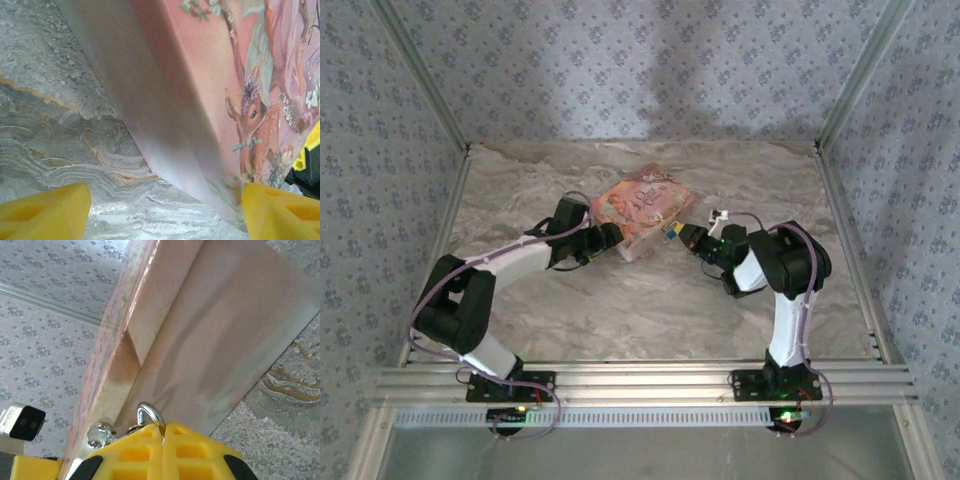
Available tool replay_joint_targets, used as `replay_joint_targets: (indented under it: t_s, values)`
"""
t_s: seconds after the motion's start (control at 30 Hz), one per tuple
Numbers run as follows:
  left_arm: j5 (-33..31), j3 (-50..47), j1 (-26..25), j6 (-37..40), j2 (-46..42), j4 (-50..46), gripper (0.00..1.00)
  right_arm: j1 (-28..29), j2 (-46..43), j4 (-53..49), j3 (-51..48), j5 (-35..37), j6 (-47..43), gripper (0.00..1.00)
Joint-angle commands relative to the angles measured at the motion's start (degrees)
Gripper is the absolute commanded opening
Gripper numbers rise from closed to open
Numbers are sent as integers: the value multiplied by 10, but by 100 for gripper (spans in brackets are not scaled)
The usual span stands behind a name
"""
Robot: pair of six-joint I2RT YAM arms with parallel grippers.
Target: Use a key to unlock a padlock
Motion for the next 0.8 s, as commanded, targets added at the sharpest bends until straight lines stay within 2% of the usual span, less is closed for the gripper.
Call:
replay_joint_targets:
  t_s: [0.0,0.3,0.53,0.67,0.77]
  values:
    - [-11,-9,7,9,-30,-35,80,-9,-35,-12,-8,15,-13,0]
    - [-50,-19,44,43,-120,-82,89,-29,-160,-155,-34,6,-95,0]
    - [-95,-46,77,73,-199,-88,97,-29,-337,-446,-7,0,-212,0]
    - [-112,-57,90,90,-229,-87,98,-26,-423,-623,29,-3,-288,0]
    - [-137,-62,95,108,-245,-90,98,-22,-465,-745,70,-30,-331,0]
